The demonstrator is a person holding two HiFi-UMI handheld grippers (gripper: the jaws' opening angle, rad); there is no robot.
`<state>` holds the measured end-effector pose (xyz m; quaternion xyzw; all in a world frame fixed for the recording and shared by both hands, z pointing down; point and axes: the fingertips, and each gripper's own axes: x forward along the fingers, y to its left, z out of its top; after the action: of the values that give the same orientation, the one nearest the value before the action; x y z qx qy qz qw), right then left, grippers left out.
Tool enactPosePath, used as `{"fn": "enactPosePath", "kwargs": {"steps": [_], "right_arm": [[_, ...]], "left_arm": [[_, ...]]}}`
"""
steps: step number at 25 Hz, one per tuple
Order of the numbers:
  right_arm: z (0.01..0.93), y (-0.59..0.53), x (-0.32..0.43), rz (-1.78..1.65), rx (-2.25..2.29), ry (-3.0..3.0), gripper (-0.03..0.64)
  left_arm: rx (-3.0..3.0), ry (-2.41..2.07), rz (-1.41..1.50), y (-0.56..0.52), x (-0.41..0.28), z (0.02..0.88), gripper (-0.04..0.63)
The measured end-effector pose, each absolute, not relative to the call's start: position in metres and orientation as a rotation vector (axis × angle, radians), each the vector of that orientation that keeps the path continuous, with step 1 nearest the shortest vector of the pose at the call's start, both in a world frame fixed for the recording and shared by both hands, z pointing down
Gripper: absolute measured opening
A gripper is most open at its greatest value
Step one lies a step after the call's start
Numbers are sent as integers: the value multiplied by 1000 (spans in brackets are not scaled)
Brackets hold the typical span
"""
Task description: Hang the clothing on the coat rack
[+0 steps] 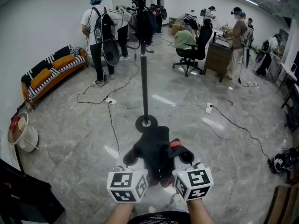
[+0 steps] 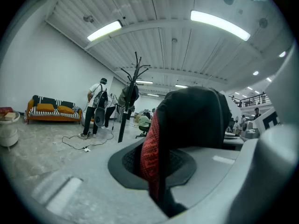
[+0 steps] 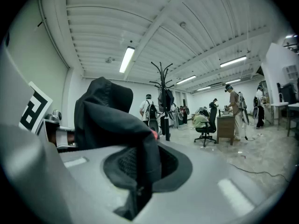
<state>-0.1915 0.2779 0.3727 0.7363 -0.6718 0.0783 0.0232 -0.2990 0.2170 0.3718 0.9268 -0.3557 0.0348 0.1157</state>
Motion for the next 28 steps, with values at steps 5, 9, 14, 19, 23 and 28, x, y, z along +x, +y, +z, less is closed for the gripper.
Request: {"fn": "enactPosePath", "kwargs": {"steps": [5, 9, 14, 19, 23, 28], "right_arm": [[374, 279, -194, 252, 2280, -2067, 26], [375, 275, -189, 260, 2278, -2061, 26], [376, 269, -177, 255, 2266, -2067, 26], [379, 255, -158, 259, 2239, -2104, 26], [381, 242, -134, 268, 2209, -2137, 26], [385, 225, -92, 272, 2193, -2164, 26]], "left_arm": [[2714, -1034, 109, 217, -303, 373, 25], [2714, -1029, 116, 213, -298, 374, 25], [2711, -1033, 127, 207, -286, 375, 25], [2697, -1054, 146, 197, -265, 380, 25], [2684, -1077, 167, 185, -239, 383, 25], [2676, -1092, 181, 171, -199, 387, 25]]}}
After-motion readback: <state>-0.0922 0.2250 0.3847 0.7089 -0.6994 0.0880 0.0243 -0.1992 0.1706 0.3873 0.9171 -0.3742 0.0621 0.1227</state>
